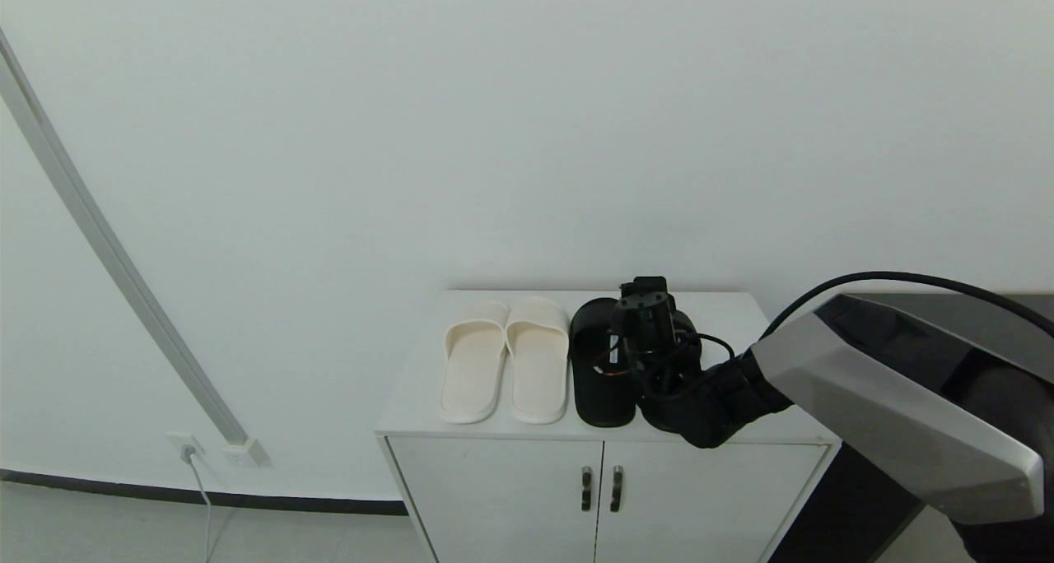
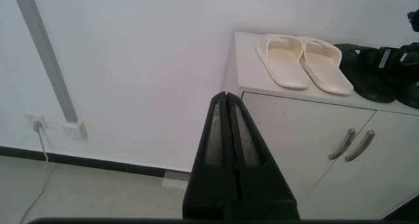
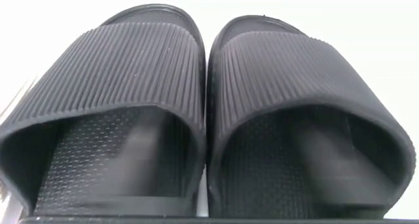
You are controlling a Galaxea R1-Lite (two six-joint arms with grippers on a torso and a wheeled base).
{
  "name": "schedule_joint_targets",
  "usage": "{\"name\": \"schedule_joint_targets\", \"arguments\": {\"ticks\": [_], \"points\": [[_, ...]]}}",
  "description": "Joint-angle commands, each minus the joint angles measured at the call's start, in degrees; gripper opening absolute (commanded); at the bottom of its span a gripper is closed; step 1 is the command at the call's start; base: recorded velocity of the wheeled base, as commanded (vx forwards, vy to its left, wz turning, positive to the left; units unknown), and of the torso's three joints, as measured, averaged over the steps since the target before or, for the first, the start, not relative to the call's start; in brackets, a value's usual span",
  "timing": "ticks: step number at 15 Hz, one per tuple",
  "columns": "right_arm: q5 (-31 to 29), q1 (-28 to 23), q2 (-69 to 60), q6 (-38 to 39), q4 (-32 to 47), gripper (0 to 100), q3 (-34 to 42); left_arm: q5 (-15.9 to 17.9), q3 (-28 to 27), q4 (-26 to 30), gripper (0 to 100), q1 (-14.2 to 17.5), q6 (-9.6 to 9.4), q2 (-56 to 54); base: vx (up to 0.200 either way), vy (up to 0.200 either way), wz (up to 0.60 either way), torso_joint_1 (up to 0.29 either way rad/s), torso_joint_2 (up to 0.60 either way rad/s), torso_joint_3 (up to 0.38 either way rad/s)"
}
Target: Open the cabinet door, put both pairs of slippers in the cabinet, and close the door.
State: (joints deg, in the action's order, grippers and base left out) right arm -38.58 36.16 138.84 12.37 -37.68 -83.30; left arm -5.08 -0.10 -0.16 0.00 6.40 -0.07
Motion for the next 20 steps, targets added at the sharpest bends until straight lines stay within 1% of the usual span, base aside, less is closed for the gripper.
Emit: {"name": "schedule_joint_targets", "arguments": {"ticks": [1, 5, 8, 9, 11, 12, 13, 14, 16, 18, 19, 20], "points": [[0.0, 0.1, 0.0, 0.0, 0.0, 0, 0.1, 0.0, 0.0, 0.0, 0, 0.0, 0.02, 0.1, 0.000, 0.000, 0.00, 0.000, 0.00, 0.000], [-0.1, 0.1, -0.9, 0.2, -0.4, 0, 0.9, -0.1, -0.1, 0.0, 0, 0.0, -0.07, 0.1, 0.000, 0.000, 0.00, 0.000, 0.00, 0.000], [0.4, 0.1, -9.5, -0.7, -0.3, 0, 8.0, 0.0, 0.0, 0.0, 0, 0.0, -0.07, 0.1, 0.000, 0.000, 0.00, 0.000, 0.00, 0.000], [2.5, 0.5, -14.0, -1.5, -0.6, 0, 12.7, 0.1, 0.0, 0.0, 0, 0.0, -0.07, 0.1, 0.000, 0.000, 0.00, 0.000, 0.00, 0.000], [10.5, 1.3, -22.8, -2.2, -2.4, 0, 23.7, 0.2, -0.1, 0.0, 0, 0.0, -0.07, 0.1, 0.000, 0.000, 0.00, 0.000, 0.00, 0.000], [11.9, 1.3, -24.1, -3.0, -2.9, 0, 25.5, 0.2, -0.1, 0.0, 0, 0.0, -0.16, 0.1, 0.000, 0.000, 0.00, 0.000, 0.00, 0.000], [18.8, 1.0, -28.8, -6.5, -7.1, 0, 32.8, 0.2, 0.0, 0.0, 0, 0.0, -0.16, 0.1, 0.000, 0.000, 0.00, 0.000, 0.00, 0.000], [23.9, 1.0, -31.4, -8.4, -11.0, 0, 37.7, 0.2, 0.0, 0.0, 0, 0.0, -0.16, 0.1, 0.000, 0.000, 0.00, 0.000, 0.00, 0.000], [29.9, 1.3, -34.7, -11.8, -14.4, 0, 43.7, 0.2, -0.1, 0.0, 0, 0.0, -0.16, 0.1, 0.000, 0.000, 0.00, 0.000, 0.00, 0.000], [35.2, 2.4, -36.7, -12.2, -14.6, 0, 46.8, 0.2, 0.0, 0.0, 0, 0.0, -0.07, 0.1, 0.000, 0.000, 0.00, 0.000, 0.00, 0.000], [39.5, 2.7, -38.6, -12.2, -14.5, 0, 49.4, 0.2, -0.1, 0.0, 0, 0.0, -0.07, 0.1, 0.000, 0.000, 0.00, 0.000, 0.00, 0.000], [41.6, 2.7, -39.1, -12.2, -14.5, 0, 50.0, 0.2, 0.0, 0.0, 0, 0.0, -0.07, 0.1, 0.000, 0.000, 0.00, 0.000, 0.00, 0.000]]}}
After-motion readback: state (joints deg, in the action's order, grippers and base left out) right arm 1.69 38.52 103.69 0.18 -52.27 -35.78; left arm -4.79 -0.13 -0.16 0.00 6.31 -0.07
